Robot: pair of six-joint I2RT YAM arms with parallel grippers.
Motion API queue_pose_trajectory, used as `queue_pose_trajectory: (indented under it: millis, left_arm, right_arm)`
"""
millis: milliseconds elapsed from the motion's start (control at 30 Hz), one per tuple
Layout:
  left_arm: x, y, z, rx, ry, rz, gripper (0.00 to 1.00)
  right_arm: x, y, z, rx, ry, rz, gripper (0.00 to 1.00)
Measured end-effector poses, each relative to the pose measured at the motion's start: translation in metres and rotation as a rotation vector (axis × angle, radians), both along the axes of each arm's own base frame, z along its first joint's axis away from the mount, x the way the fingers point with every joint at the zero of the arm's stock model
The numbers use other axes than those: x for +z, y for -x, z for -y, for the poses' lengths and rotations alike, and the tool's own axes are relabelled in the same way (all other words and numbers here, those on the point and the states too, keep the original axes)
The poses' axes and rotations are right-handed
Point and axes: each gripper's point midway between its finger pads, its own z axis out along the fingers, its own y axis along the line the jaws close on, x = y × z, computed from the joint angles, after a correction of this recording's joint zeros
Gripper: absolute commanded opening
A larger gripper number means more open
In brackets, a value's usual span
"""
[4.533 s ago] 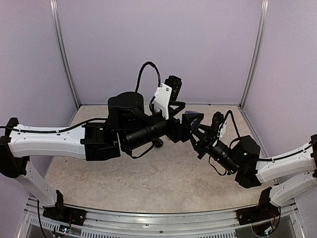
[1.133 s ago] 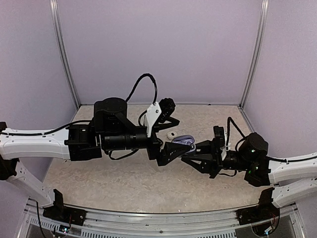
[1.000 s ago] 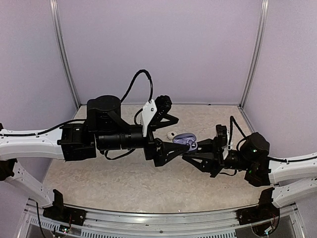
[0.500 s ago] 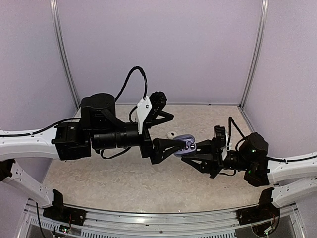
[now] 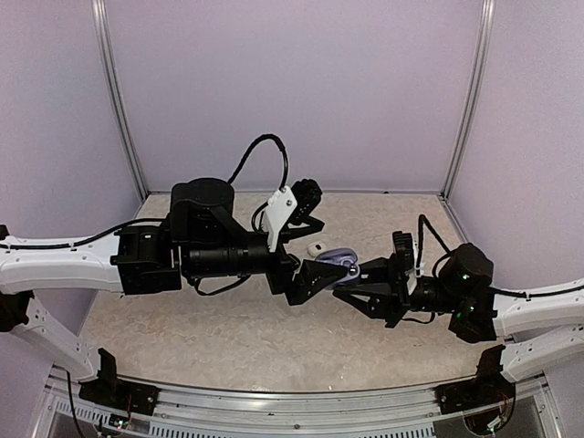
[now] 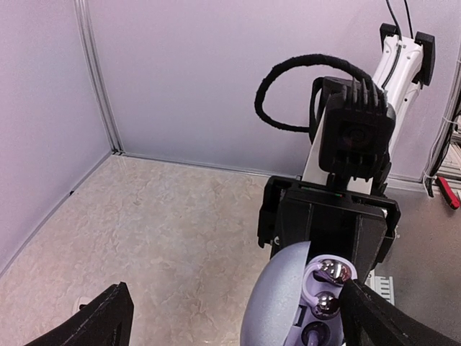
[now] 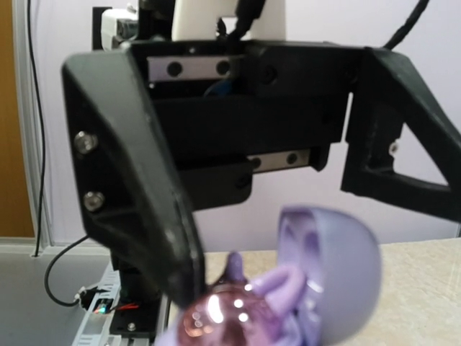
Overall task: Insert the wireless bluetooth earbuds into the charging case
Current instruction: Adjust the right earbud in the right side groove of the charging case.
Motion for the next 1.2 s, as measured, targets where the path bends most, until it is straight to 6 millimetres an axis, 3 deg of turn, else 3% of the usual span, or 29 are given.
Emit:
queue_pose_trajectory:
  millis: [667,933,1200]
  left_arm:
    - [-0.013,0.000,0.005,-0.002,-0.019,-0.016,0.99]
    - [-0.001,0.019,0.002,-0.078,0.010,0.008,0.99]
    - [0.018,0.020,0.003,-0.080,0.047,0.020,0.99]
  right_arm:
    - [-0.009,0.000,0.004,-0.016,0.054,-0.023,0.00]
    - [0.001,0.003,0.005,-0.001,0.017,0.001,0.00]
    - [-0.002,0.005,0.003,0.013,0.026,0.000,0.00]
